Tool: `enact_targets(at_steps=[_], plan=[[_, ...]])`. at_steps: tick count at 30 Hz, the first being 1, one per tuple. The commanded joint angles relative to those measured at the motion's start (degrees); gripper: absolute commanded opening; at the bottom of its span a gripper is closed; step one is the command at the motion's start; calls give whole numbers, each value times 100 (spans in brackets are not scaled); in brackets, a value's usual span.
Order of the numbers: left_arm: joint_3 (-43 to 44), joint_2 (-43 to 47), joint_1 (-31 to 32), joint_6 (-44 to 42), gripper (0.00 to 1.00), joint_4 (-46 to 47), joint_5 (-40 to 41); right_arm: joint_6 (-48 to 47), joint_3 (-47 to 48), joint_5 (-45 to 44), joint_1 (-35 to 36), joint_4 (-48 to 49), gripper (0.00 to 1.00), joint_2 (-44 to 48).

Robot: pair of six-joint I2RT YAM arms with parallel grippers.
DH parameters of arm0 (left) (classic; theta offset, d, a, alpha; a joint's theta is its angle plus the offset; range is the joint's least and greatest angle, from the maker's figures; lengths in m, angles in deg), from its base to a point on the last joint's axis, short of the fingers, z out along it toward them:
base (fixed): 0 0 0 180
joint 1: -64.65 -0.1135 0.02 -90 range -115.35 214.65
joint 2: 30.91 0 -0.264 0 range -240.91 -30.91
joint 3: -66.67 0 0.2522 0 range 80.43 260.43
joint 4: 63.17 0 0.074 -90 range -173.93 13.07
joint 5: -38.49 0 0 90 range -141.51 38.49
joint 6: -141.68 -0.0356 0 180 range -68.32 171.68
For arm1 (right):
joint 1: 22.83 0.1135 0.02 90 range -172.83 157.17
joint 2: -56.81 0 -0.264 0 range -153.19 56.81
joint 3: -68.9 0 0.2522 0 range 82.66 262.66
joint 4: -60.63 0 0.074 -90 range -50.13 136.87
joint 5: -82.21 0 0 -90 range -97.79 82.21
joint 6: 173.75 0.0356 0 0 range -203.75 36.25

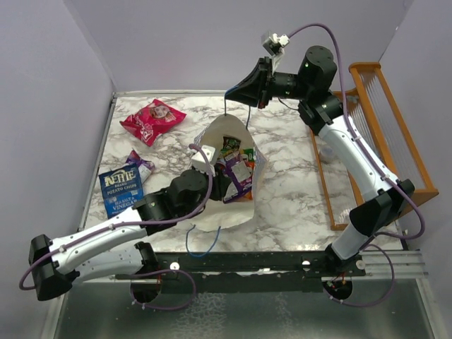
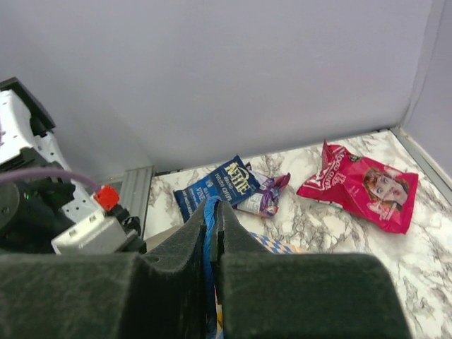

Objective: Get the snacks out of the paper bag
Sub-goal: Take out the snack from the paper bag.

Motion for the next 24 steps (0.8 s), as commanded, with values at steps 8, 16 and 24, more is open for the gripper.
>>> enact_targets(at_steps=[8, 16, 24], plan=[[448, -1323, -5, -120, 32, 428, 601, -440, -557, -1277, 178, 485, 2, 633], [527, -1812, -215, 270, 32, 637, 265, -983, -638, -1626, 178, 109, 2, 806], [741, -2416, -848, 268, 37, 800, 141, -936, -803, -1253, 274, 400, 2, 908]])
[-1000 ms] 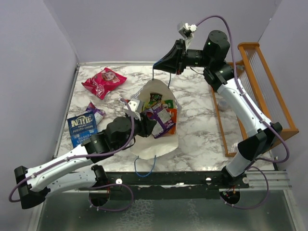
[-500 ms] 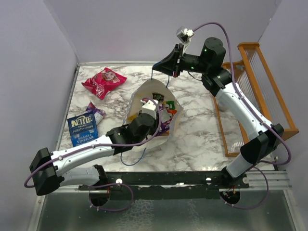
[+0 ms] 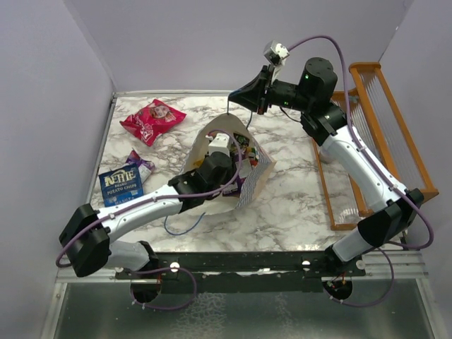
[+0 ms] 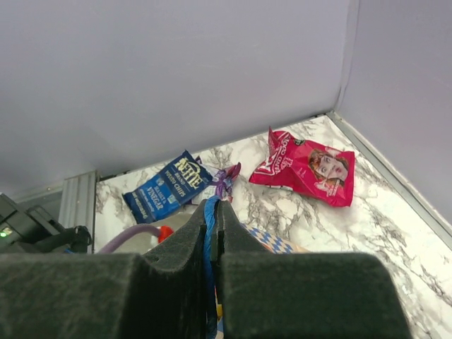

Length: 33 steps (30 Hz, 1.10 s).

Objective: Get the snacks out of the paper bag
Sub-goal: Take out the snack from the paper bag.

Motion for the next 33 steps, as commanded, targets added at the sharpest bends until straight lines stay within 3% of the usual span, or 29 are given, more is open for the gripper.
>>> enact_targets(at_steps=[1, 8, 11, 14, 19, 25, 33], plan=[[239, -301, -312, 16, 39, 343, -177, -91, 82, 118, 94, 627, 2, 303], [639, -966, -545, -178, 68, 471, -143, -43, 83, 167, 124, 620, 2, 290], [748, -1169, -539, -236, 74, 518, 48, -31, 79, 182, 133, 601, 2, 306], [794, -1394, -511, -412, 92, 533, 455, -30, 80, 176, 133, 591, 2, 322], [946, -1782, -521, -893, 99, 270, 879, -45, 133, 172, 136, 512, 2, 323], [867, -1965, -590, -1252, 90, 481, 179, -49, 69, 164, 133, 515, 2, 367], [1011, -2034, -583, -1226, 41, 358, -312, -122, 30, 54, 129, 471, 2, 413]])
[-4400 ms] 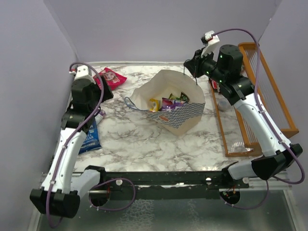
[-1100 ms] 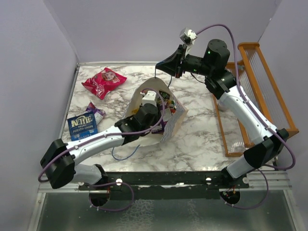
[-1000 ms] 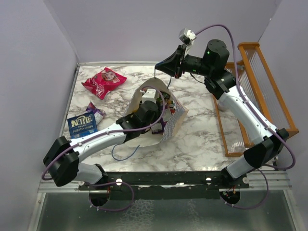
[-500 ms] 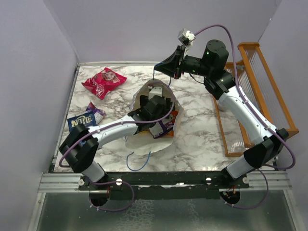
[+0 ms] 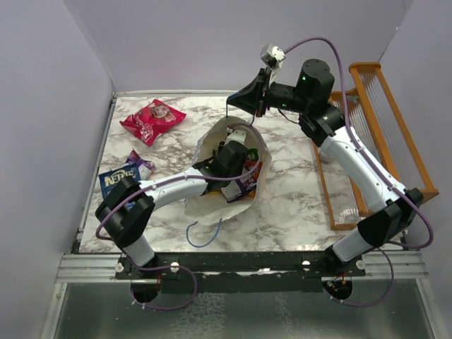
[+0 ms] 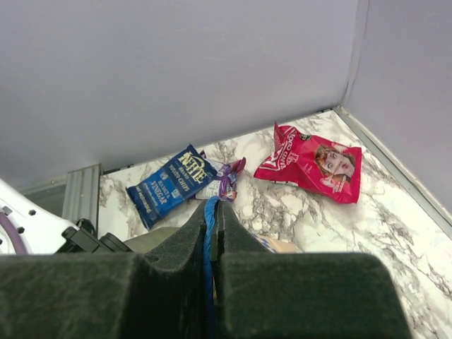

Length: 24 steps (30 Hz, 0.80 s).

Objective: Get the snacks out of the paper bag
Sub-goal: Take out the snack from the paper bag.

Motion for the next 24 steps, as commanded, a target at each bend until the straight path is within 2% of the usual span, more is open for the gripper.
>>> enact_targets(at_steps=[1, 6, 17, 24], plan=[[103, 34, -23, -41, 34, -101, -450, -100, 81, -2, 36, 486, 2, 405], [104, 391, -22, -51, 18, -245, -611, -322, 26, -243, 35, 349, 2, 442], [0, 1980, -16, -278, 14, -359, -1936, -682, -33, -2342, 31, -235, 2, 546], [-95, 2779, -17, -446, 10, -373, -2684, -646, -15, -3188, 31, -297, 2, 601]])
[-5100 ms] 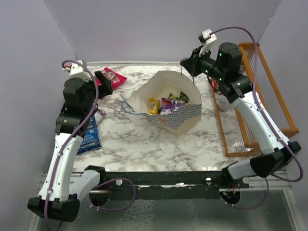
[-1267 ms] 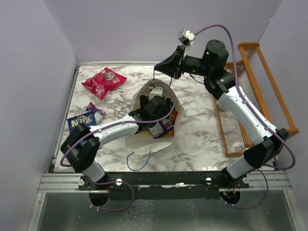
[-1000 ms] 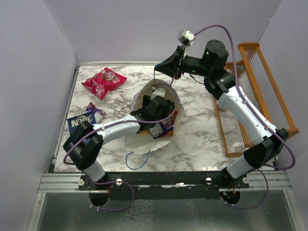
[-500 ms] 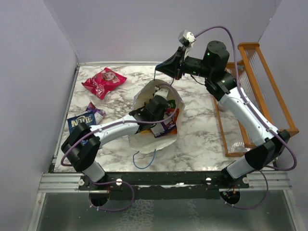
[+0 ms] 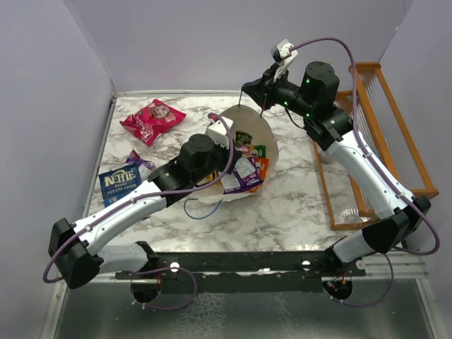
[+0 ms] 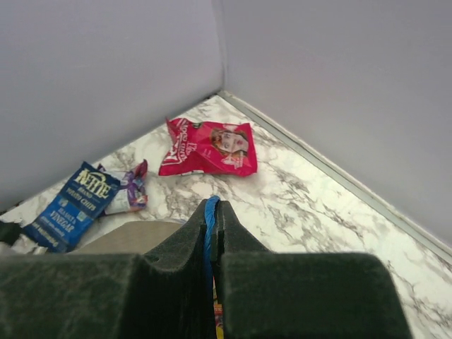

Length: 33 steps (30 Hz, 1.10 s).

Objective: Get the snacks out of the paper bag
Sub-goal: Take out the snack from the paper bag, then place the snack at the center of the board.

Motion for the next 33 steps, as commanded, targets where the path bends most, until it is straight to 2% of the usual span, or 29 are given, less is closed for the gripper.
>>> enact_targets(at_steps=[1, 6, 10, 15, 18, 22, 26, 28, 31, 33], plan=[[-43, 487, -7, -243, 9, 87, -887, -89, 71, -1002, 26, 235, 2, 286], [223, 980, -9, -506, 8, -258, -1020, -61, 64, -1563, 26, -21, 2, 362], [692, 1362, -9, -601, 0, -738, -313, 64, -205, -1685, 26, 43, 2, 599], [1132, 1954, -7, -869, 0, -684, 367, 89, -396, -1714, 26, 91, 2, 735], [1063, 2319, -8, -1130, 0, -413, 1128, 97, -410, -1671, 26, 80, 2, 751], [851, 2583, -10, -1577, 0, -146, 2671, 145, -480, -1585, 26, 127, 2, 845], [775, 2482, -10, -1966, 0, 87, 4304, 217, -644, -1468, 26, 247, 2, 951], [642, 2301, -7, -2452, 0, 474, 5026, 260, -686, -1424, 26, 275, 2, 981], [413, 1828, -31, -3407, 0, 1208, 5729, 301, -726, -1341, 26, 329, 2, 990], [211, 1677, -222, -3636, 0, 1540, 5657, 318, -734, -1288, 26, 332, 2, 1000]])
